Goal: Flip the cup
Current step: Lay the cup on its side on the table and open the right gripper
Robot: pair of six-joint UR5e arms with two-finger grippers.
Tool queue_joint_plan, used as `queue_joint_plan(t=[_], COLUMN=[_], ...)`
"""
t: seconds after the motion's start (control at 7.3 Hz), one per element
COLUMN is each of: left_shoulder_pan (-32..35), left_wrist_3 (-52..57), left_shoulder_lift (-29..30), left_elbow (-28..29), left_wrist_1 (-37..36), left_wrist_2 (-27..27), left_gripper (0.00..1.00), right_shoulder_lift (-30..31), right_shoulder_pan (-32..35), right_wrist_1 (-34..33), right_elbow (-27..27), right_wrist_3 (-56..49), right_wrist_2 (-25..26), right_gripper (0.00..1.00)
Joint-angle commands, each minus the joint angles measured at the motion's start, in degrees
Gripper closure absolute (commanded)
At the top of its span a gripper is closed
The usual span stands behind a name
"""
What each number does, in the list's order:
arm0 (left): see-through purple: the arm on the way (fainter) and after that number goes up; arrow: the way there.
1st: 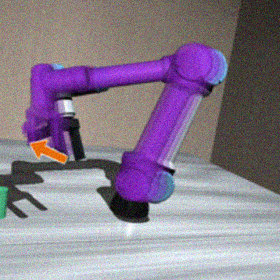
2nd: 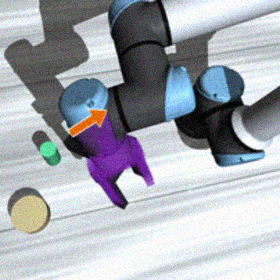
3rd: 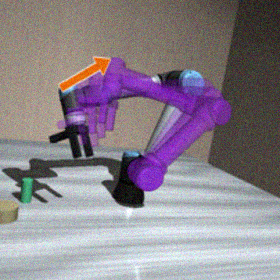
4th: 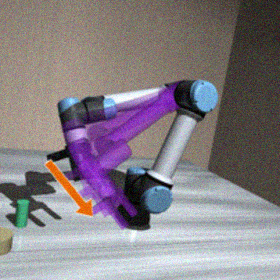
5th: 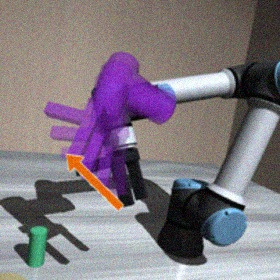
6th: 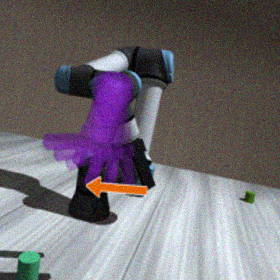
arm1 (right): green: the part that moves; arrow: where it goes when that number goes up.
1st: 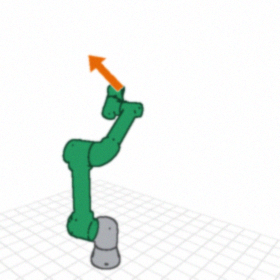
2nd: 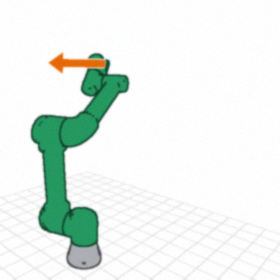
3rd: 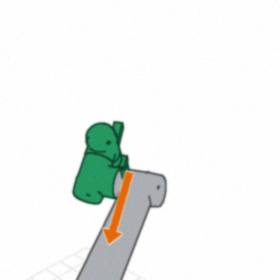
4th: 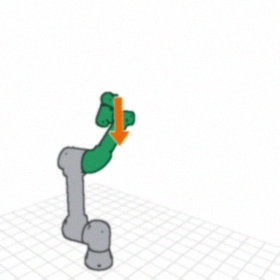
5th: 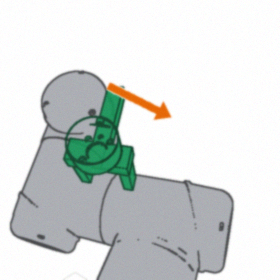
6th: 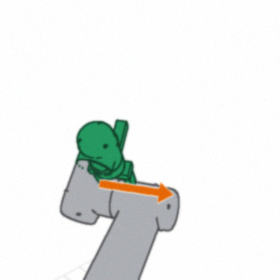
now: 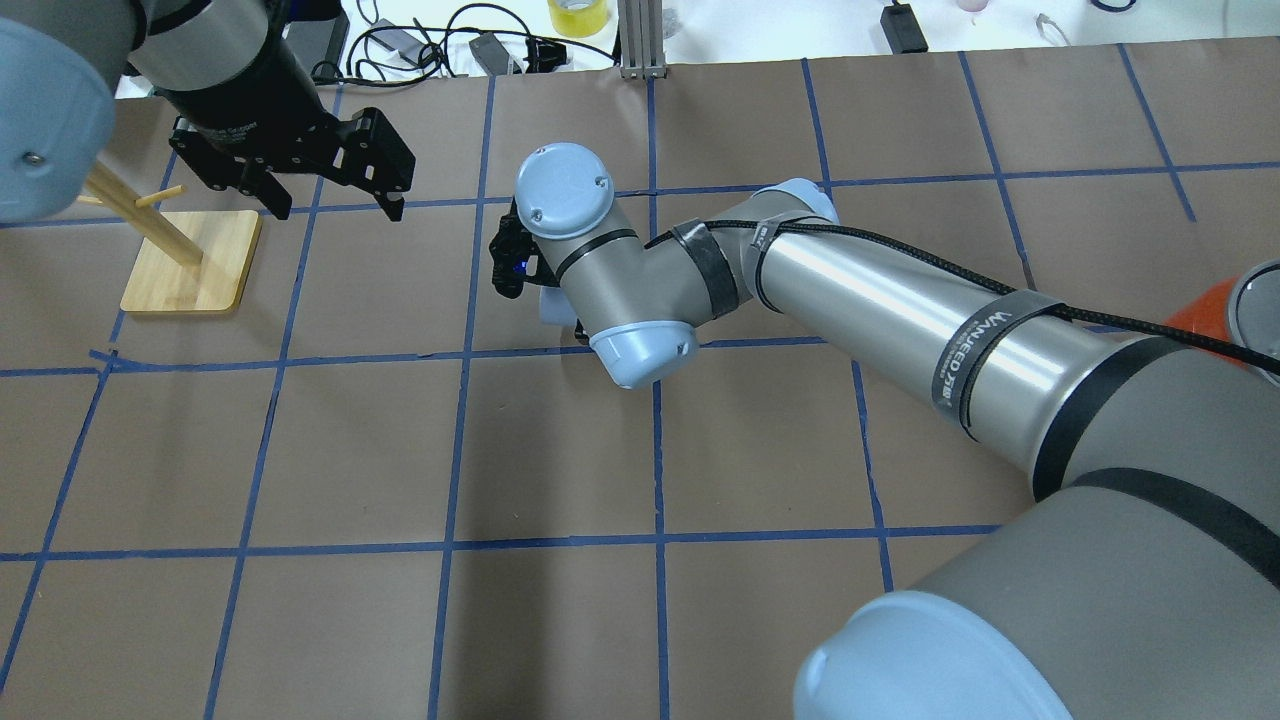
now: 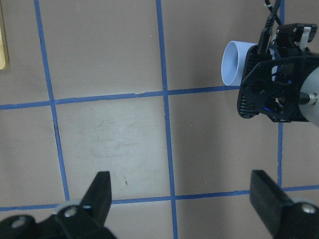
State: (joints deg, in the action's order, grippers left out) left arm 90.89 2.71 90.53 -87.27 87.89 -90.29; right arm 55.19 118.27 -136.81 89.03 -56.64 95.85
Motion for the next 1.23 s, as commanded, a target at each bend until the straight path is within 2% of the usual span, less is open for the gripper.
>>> queue_joint_plan(t=[0.0, 0.27, 0.41, 0.55, 1.1], left_shoulder_pan=[0.0, 0.0, 0.1, 0.1, 0.1], left_wrist_3=[0.0, 0.0, 0.0, 0.0, 0.0], left_shoulder_lift=[0.0, 0.0, 0.0, 0.0, 0.0], left_elbow=[0.0, 0.0, 0.0, 0.0, 0.0], left_wrist_1=[0.0, 0.0, 0.0, 0.0, 0.0], left_wrist_2=[0.0, -0.1, 0.0, -0.1, 0.0], left_gripper=[0.0, 0.0, 0.0, 0.0, 0.0], right_shoulder_lift=[-0.7, -1.1, -1.2, -1.2, -0.9], right_shoulder_pan=[0.2, 0.2, 0.2, 0.2, 0.1], right_wrist_1=[-0.6, -0.7, -0.7, -0.7, -0.7], right_elbow=[0.1, 0.1, 0.1, 0.0, -0.2], right_wrist_3=[-3.2, -3.4, -3.4, -3.4, -3.3], right_wrist_2=[-2.2, -3.8, -4.1, -4.5, -4.4], right_gripper=[0.5, 0.41, 0.27, 0.01, 0.0])
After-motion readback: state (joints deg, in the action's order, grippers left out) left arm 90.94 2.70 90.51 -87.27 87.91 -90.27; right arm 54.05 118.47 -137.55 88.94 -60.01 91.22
